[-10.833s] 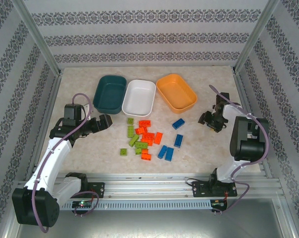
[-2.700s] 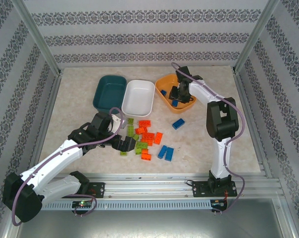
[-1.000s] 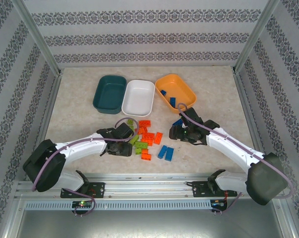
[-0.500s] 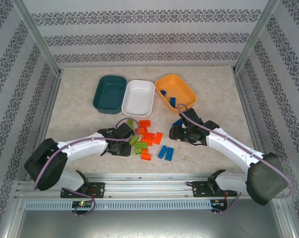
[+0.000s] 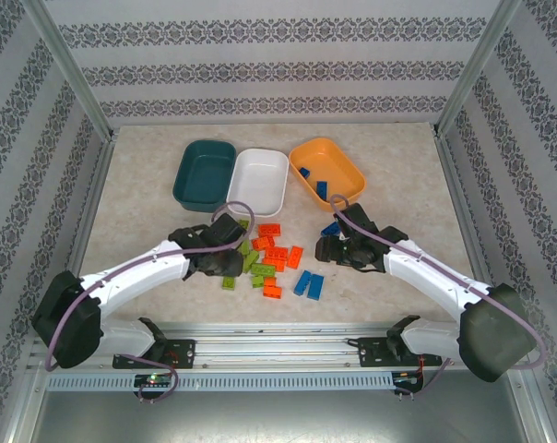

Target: Sort the legos into containers by color

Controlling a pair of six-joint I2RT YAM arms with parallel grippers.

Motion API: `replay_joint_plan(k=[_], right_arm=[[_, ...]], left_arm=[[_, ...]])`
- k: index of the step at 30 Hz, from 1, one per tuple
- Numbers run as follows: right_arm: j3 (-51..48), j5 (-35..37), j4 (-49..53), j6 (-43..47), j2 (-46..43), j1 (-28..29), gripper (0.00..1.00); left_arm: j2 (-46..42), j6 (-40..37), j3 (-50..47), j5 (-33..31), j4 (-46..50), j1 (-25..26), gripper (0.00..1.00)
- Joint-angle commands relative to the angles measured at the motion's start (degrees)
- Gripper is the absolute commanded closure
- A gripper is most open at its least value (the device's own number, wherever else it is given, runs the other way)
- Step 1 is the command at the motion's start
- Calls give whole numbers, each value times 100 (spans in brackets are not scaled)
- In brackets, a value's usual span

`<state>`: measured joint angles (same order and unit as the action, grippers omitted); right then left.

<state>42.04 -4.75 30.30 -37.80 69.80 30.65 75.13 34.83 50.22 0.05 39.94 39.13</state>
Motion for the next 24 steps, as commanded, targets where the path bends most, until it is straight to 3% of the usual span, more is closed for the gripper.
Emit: replay_joint_plan(k=[1, 5, 8, 19, 24], right_arm=[[-115, 27, -77, -122, -89, 98, 35], [-166, 18, -54, -132, -146, 106, 35], [-216, 66, 6, -122, -236, 117, 34], [-337, -32, -342, -219, 44, 141, 34], [-380, -97, -514, -326, 145, 217, 34]], left_arm=[[-63, -579, 483, -181, 607, -563, 59], [136, -1065, 1142, 105, 814, -1421, 60], [384, -1185, 1391, 375, 1050, -1414, 48], [-148, 35, -784, 719, -50, -140, 38], [44, 262, -1006, 689, -407, 182, 36]])
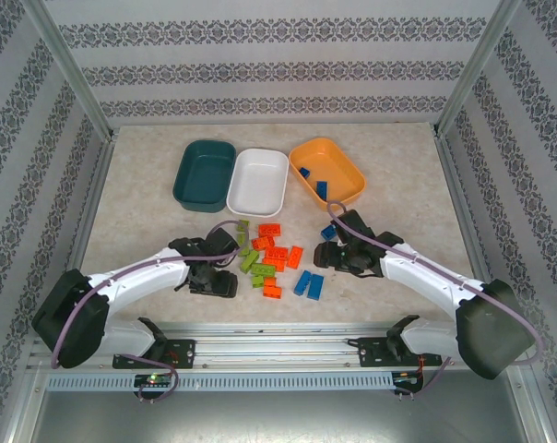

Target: Sort the legos into containers by color

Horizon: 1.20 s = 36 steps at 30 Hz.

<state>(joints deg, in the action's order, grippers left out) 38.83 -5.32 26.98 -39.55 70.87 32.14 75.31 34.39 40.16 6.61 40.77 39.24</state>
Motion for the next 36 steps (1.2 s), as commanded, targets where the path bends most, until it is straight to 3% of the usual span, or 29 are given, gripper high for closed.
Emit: replay_joint_plan(k=[1, 15, 20, 24, 27, 36], right_arm=[[-83, -47, -208, -166, 24, 77, 34], [-253, -30, -210, -175, -75, 91, 34], [-266, -69, -289, -184, 29, 92, 34], [-253, -80, -314, -185, 50, 91, 34], [-256, -51, -282, -168, 32, 91, 34], [-218, -53, -347, -143, 163, 91, 34]], left_arm=[[99, 330, 0, 38, -575, 220, 35], [982, 118, 455, -294, -658, 325, 33], [1146, 87, 487, -271, -773, 321, 41], [1223, 17, 538, -328, -712, 320, 57], [1136, 1, 575, -371, -644, 312, 64], [601, -399, 1439, -563, 96, 132, 66]])
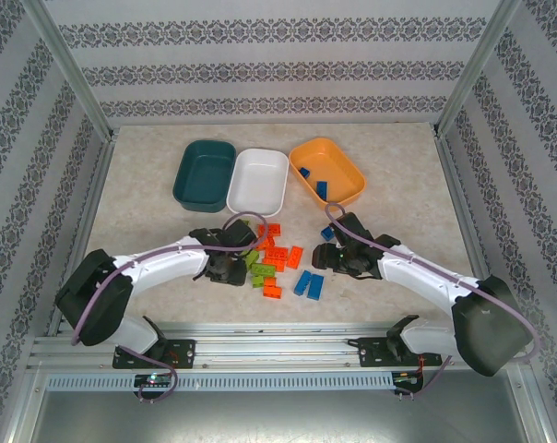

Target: Sort the legos into containers by color

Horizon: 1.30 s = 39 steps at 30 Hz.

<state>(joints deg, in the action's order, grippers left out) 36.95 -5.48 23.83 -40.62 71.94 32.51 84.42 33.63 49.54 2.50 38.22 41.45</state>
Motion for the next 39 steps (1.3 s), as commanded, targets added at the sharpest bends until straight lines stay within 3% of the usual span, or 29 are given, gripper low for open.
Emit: replay_joint_plan(k=[1, 6, 17, 27, 39], right_arm=[[-22, -32, -44, -34, 85, 53, 34], [-25, 45, -46, 7, 188, 53, 34], [-293, 132, -6, -42, 30, 54, 34], [-372, 305, 118, -95, -100, 49, 34], [-486, 513, 394, -187, -588, -85, 34]], left_arm=[[-324, -445, 761, -185, 456, -159, 66], [224, -1099, 2280, -217, 843, -653, 67], [2970, -1943, 5349, -76, 1066, -1498, 68], [4760, -2064, 7005, 21, 1333, -1675, 67], [6002, -2059, 8470, 128, 1989, -1875, 63]])
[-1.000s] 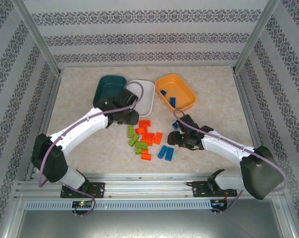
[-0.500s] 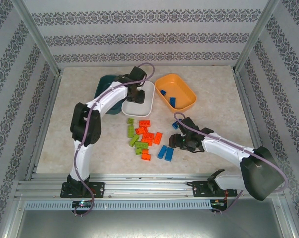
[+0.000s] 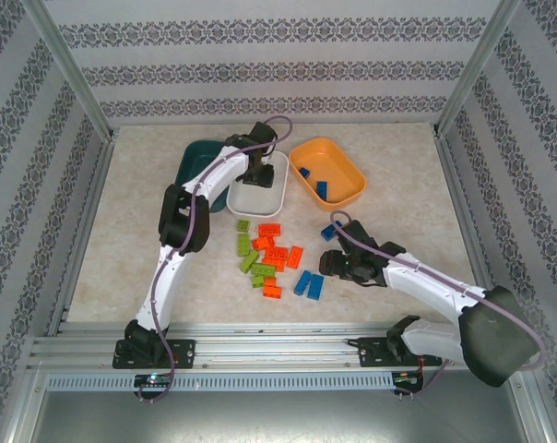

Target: Sort the legos into containers by color

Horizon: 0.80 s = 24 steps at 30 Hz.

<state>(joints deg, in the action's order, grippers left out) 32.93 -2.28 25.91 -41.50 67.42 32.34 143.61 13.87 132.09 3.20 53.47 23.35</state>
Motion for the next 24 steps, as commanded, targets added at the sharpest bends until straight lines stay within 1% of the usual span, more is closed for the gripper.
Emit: replay_joint_plan(k=[1, 3, 5, 8, 12, 15, 19, 21, 24], right_arm=[[-76, 195, 194, -86, -163, -102, 34], [-59, 183, 195, -74, -172, -185, 34], [-10, 153, 195, -47, -161, -268, 34], [113, 139, 212, -10, -99, -329, 34], [309, 186, 239, 22, -4, -403, 34], [515, 214, 252, 62, 182, -517, 34], [909, 349, 232, 47, 580, -648, 35], [1128, 451, 230, -34, 799, -663, 36], [1372, 711, 151, -238, 1133, -662, 36]], left_arm=[[89, -69, 214, 69, 471, -76, 62], [105, -52, 220, 123, 497, -85, 59], [97, -51, 220, 183, 539, -93, 52], [12, -33, 206, 239, 568, -114, 46], [-210, -16, 198, 306, 595, -127, 43], [-617, 34, 106, 424, 595, -118, 41], [-1665, 76, -516, 476, 349, -97, 36], [-2336, 102, -1111, 487, 77, -71, 34], [-3435, 213, -2313, 600, -443, -59, 32]])
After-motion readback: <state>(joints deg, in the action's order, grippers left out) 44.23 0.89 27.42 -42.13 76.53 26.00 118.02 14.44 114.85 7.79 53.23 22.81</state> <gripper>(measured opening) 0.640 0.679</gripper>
